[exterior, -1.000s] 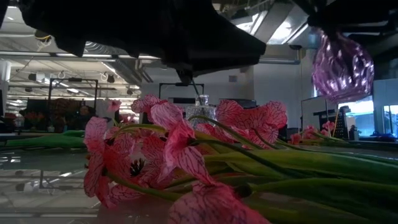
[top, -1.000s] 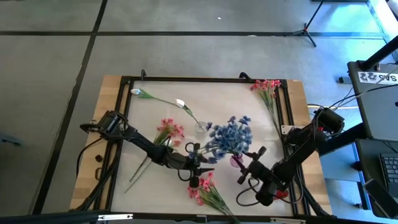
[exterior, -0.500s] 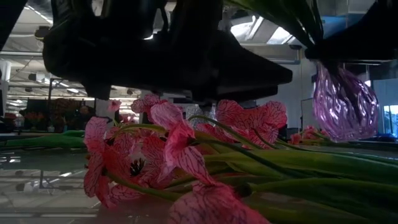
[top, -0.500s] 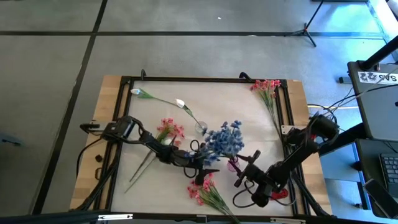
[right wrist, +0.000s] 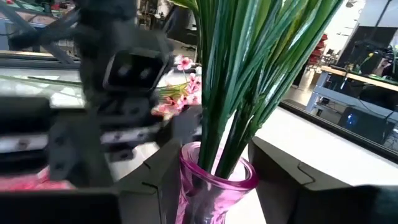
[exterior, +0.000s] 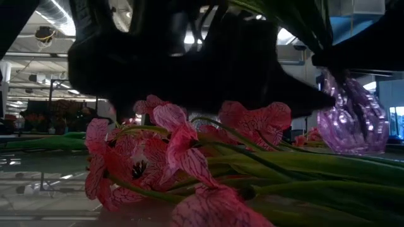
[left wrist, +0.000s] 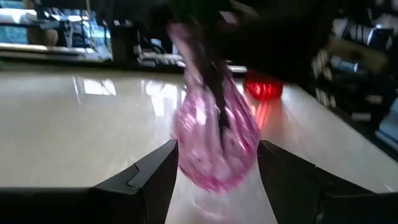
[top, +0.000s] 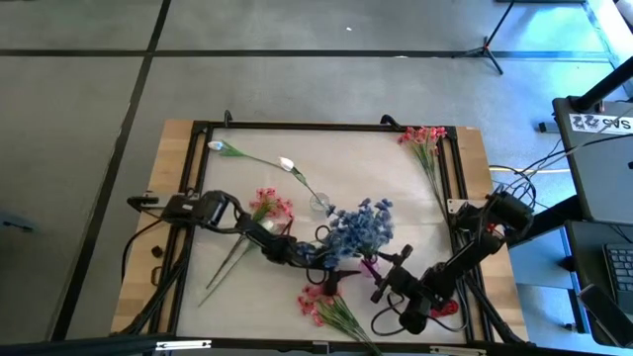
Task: Sort flowers into vase by color
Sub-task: Adjust the purple vase
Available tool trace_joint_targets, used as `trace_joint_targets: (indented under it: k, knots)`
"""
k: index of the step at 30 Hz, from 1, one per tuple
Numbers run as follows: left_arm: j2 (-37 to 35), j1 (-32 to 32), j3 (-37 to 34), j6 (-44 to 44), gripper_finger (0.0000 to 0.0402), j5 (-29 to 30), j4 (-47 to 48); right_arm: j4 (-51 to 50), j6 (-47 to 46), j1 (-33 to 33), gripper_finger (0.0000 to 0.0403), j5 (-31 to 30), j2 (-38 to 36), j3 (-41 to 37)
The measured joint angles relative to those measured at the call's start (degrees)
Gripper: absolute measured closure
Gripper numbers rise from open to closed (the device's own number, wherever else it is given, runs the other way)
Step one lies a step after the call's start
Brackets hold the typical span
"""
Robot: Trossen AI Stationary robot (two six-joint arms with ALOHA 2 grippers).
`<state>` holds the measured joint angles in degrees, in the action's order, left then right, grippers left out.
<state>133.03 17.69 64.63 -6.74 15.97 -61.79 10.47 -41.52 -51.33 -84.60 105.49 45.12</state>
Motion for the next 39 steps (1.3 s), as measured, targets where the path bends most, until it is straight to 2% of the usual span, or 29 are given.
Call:
trace_joint_targets:
  k: [4, 7, 15, 20, 25, 31, 34, 39]
  knots:
    - [-0.1, -1.4, 2.2, 0.6, 0.0186, 0.4, 0.1, 0.3, 0.0, 0.3, 0.0244, -0.4, 0.5, 0.0]
    - [-0.1, -2.7, 4.0, 0.9, 0.0186, -3.2, 3.5, -0.2, 0.3, 1.0, 0.0240, -0.2, 0.7, 0.0]
    - [3.3, -2.9, 8.4, 2.7, 0.0186, -5.9, 4.2, 3.5, 3.1, 2.7, 0.0239, 4.1, 0.7, 0.1]
    - [4.0, -2.6, 9.2, 3.2, 0.0188, -4.6, 4.9, 4.6, 6.0, 3.4, 0.0232, 6.2, 0.6, 0.2]
    - [3.9, -2.2, 9.3, 4.2, 0.0215, -3.7, 6.7, 5.0, 5.8, 3.3, 0.0208, 7.4, 0.0, 0.2]
    - [3.9, -2.2, 9.4, 4.9, 0.0229, -3.2, 7.7, 4.3, 5.8, 3.5, 0.0165, 13.2, -3.0, 0.3]
    - [3.9, -1.8, 9.3, 5.7, 0.0230, -3.2, 7.7, 2.8, 5.4, 3.5, 0.0145, 18.7, -5.4, 0.3]
    - [4.0, -1.0, 9.3, 6.3, 0.0232, -2.9, 7.5, -4.3, 1.4, 3.5, 0.0133, 25.4, -9.3, 0.3]
